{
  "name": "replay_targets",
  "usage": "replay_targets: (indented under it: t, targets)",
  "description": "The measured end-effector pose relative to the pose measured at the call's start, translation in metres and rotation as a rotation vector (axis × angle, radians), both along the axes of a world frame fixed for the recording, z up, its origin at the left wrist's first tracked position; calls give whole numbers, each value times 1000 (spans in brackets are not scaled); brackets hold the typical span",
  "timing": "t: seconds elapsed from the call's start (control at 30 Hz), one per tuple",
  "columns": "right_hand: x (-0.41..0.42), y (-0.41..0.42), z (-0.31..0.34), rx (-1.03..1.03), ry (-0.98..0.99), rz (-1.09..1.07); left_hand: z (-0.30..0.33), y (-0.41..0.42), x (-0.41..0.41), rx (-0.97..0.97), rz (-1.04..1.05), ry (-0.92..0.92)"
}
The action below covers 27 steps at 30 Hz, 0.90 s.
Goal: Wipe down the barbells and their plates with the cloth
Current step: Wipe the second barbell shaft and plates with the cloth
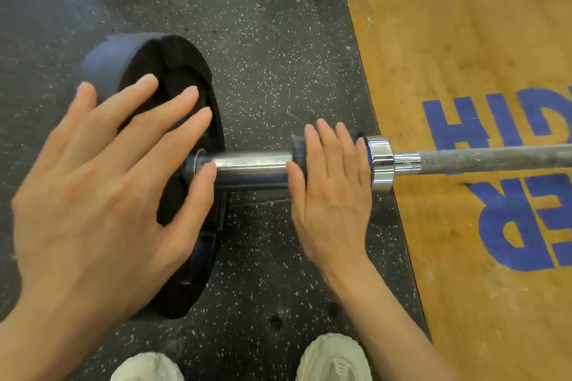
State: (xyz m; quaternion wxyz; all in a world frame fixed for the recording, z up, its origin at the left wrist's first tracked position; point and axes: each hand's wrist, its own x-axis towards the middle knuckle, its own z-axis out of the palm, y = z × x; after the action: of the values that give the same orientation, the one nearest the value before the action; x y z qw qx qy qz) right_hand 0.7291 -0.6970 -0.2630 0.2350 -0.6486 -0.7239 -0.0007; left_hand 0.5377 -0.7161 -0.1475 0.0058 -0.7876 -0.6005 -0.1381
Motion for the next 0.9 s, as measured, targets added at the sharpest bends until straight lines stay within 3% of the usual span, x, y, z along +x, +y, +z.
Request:
replay_targets:
  t: [0.1, 0.27, 0.43, 0.57, 0.77, 0.9]
  targets:
    - [-26, 3, 12, -55, 82, -127, 8, -6, 8, 48, -8, 50]
    - [-37, 5, 14, -54, 16, 170, 5, -14, 8, 75, 10, 68]
    - [-5, 10, 12, -16, -27, -73, 15, -14, 11, 59, -27, 42]
    - [-13, 7, 14, -49, -64, -64, 28, 11, 12, 22, -6, -30]
    - [-3, -14, 16, -99, -94, 26, 23, 19, 14, -9, -81, 231]
    - [8, -22, 20, -148, -124, 81, 24, 8, 17, -15, -81, 250]
